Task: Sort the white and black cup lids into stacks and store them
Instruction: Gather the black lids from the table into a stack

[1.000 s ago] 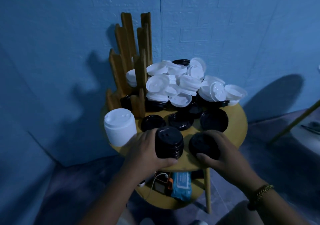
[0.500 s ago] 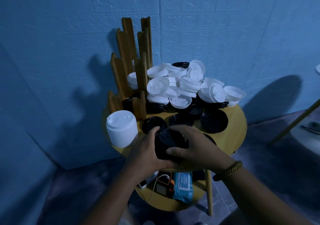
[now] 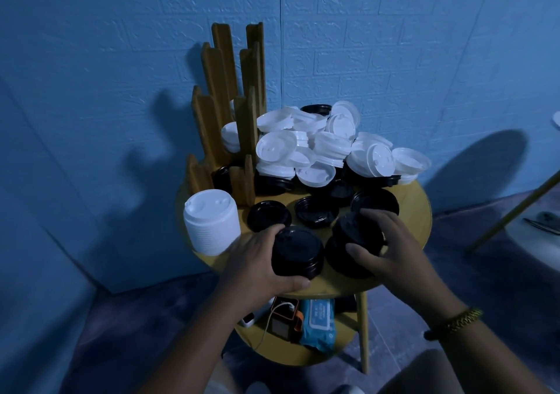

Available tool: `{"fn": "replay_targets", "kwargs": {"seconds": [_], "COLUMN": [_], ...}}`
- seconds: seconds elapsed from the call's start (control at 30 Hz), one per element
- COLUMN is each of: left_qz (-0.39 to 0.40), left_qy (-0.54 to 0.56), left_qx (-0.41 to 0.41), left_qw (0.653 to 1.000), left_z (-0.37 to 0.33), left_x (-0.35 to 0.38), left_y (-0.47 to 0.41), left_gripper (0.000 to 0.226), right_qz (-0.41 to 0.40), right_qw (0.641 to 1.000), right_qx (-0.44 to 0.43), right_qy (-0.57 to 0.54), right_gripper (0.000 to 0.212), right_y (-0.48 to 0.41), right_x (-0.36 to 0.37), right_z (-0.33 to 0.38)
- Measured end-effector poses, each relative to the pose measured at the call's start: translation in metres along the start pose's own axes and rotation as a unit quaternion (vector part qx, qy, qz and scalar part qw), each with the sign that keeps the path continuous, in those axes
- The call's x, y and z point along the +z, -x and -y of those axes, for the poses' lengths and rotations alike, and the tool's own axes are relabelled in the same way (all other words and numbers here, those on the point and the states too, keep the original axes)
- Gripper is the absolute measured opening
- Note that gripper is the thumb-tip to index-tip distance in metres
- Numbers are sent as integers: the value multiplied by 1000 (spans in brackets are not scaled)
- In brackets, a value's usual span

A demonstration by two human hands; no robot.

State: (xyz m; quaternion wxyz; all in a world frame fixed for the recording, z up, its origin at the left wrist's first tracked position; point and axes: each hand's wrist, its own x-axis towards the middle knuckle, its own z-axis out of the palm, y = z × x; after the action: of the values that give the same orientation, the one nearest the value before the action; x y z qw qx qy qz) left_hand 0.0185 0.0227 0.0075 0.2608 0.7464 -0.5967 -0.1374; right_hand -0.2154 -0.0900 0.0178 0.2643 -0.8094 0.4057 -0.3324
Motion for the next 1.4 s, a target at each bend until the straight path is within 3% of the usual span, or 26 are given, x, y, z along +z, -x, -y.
{"fn": "replay_targets", "kwargs": {"seconds": [0.2,0.43,0.7,0.77,0.87,0.93,1.03,1.17,1.27,1.33,1.4], "left_qz": [-6,-33,-139,-191,-234,-174,-67,28,33,26,14], "left_qy": [-8,-7,-61,-77,-35,37,217,441,549,617,650], "left_qx": [-1,-7,-12,19,132,167,80,-118,-166,-177,-178], "left_qw": [1000,999,988,978,963,970,971,889,819,766,739], "left_z": [0,3,18,16,-3,-24,-59,-85,-86,-85,-83], "left_x": [0,4,19,21,22,21,22,29,37,40,40], "left_y": [-2,-3,9,13,24,31,32,13,-2,-8,-11], "left_gripper": [107,110,105,101,79,54,20,31,28,32,39], "right_qz": [48,27,102,116,119,101,41,18,43,50,43], "right_qw": [999,993,993,990,992,993,985,984,984,973,950], "right_qx": [24,71,2,-9,4,25,31,2,10,35,61], "right_qy": [3,-92,64,80,30,-47,-165,-178,-173,-224,-303], "right_gripper": [83,73,83,87,83,80,76,78,82,81,77], "right_y": [14,10,11,9,7,9,12,15,14,13,13], "right_x": [-2,-4,1,2,2,0,-4,-7,-7,-9,-11], "right_z": [-18,-17,-8,-4,-8,-9,-3,1,-3,-5,-10]}}
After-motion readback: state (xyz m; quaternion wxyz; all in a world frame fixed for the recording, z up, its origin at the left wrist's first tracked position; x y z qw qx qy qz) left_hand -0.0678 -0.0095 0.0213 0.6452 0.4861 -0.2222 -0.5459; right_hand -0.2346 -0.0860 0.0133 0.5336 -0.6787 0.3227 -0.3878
